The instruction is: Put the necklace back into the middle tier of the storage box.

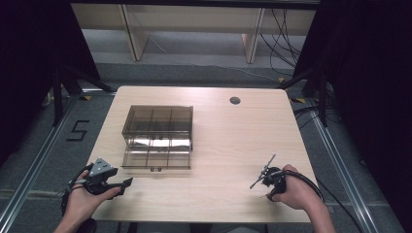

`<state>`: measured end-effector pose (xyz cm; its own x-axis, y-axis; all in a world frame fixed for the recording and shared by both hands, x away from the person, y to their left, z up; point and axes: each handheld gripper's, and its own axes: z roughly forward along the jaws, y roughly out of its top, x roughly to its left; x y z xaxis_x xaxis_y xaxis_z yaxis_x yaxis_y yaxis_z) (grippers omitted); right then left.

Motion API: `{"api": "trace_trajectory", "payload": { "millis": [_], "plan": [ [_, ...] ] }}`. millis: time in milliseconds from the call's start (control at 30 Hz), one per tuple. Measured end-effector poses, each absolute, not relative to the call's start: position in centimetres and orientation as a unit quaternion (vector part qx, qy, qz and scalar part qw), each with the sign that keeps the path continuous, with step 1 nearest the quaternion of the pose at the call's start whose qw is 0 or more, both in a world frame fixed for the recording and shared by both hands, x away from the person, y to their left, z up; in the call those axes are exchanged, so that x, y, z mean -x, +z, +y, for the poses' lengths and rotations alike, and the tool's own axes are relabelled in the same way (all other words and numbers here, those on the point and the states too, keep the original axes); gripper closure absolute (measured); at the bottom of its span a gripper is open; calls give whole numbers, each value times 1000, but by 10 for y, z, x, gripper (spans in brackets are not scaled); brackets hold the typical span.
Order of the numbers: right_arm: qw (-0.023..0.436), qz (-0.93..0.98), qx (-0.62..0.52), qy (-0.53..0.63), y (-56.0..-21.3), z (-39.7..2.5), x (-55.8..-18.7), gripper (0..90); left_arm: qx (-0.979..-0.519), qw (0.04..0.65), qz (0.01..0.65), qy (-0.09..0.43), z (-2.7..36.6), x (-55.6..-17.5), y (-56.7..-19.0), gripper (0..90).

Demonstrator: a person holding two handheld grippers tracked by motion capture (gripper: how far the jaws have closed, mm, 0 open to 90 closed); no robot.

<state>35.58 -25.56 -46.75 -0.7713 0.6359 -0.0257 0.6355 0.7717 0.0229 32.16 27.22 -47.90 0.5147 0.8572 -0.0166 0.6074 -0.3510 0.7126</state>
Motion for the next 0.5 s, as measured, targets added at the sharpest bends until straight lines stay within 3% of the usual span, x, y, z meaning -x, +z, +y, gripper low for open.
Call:
{"api": "trace_trajectory", "payload": {
  "millis": [500],
  "plan": [
    [32,953,-302,0,-464,-245,-359,760,-803,339,452,187,272,-322,-479,306]
  ]
}}
